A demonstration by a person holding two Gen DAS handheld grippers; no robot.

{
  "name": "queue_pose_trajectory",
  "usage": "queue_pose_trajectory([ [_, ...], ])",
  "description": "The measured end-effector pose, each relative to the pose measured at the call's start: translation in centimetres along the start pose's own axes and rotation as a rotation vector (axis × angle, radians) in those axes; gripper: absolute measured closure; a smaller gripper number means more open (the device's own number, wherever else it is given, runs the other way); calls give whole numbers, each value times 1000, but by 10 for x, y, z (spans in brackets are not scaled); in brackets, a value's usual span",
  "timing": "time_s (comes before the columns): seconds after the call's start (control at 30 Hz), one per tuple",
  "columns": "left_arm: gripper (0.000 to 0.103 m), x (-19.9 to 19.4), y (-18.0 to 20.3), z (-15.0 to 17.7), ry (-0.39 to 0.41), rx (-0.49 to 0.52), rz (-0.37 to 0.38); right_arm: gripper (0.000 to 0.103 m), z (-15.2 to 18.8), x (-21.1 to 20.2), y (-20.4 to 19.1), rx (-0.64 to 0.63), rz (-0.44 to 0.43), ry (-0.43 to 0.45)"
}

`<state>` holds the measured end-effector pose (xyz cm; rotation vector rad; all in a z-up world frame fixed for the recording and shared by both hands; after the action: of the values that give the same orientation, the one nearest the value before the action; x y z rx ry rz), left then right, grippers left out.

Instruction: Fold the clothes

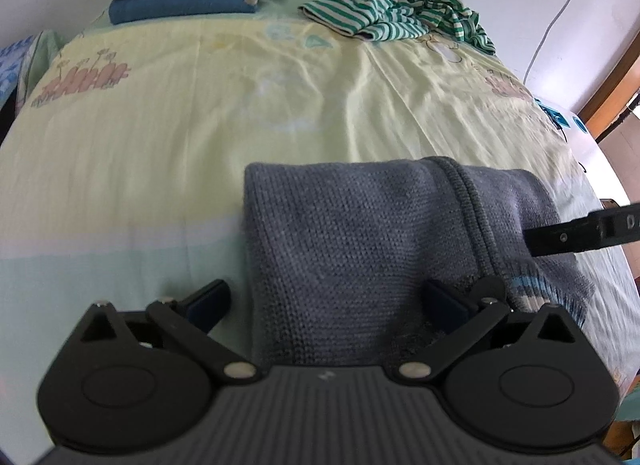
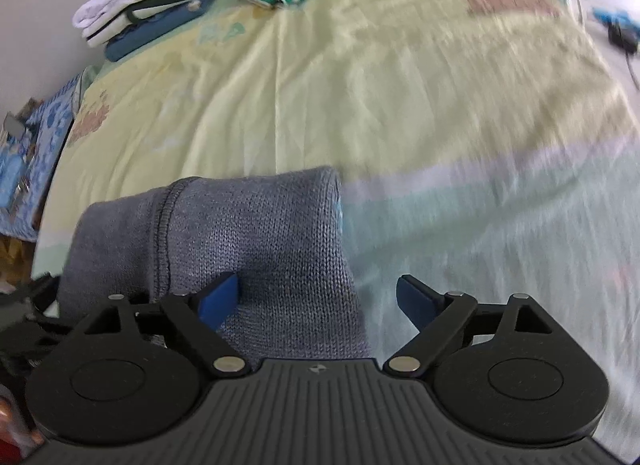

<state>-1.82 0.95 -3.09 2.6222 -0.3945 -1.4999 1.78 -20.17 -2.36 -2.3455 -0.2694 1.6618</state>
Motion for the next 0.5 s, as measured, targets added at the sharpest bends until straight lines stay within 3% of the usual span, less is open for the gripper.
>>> queue_pose_trajectory([
  [0.1,1,0,1,0,5,10,-4,14,4,1,3,48,-102,-30],
  [0.27,1,-1,-3,0,0,-1,13,12,14,4,6,71,-109,-63],
  [0.5,1,-3,-3,1,-24,24,79,8,16,4,7,71,-200,-92],
])
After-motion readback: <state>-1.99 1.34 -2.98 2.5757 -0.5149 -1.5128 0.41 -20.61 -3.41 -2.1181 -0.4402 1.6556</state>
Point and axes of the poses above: each gripper's, at about its wrist camera, not at the fingertips, and x roughly the way its jaws point, y to its right, z to its underside, the point moved 6 cm from there along x, roughly the way its jaws point, and after that the axes turned 1 degree about -y, right-handed, at the moved point
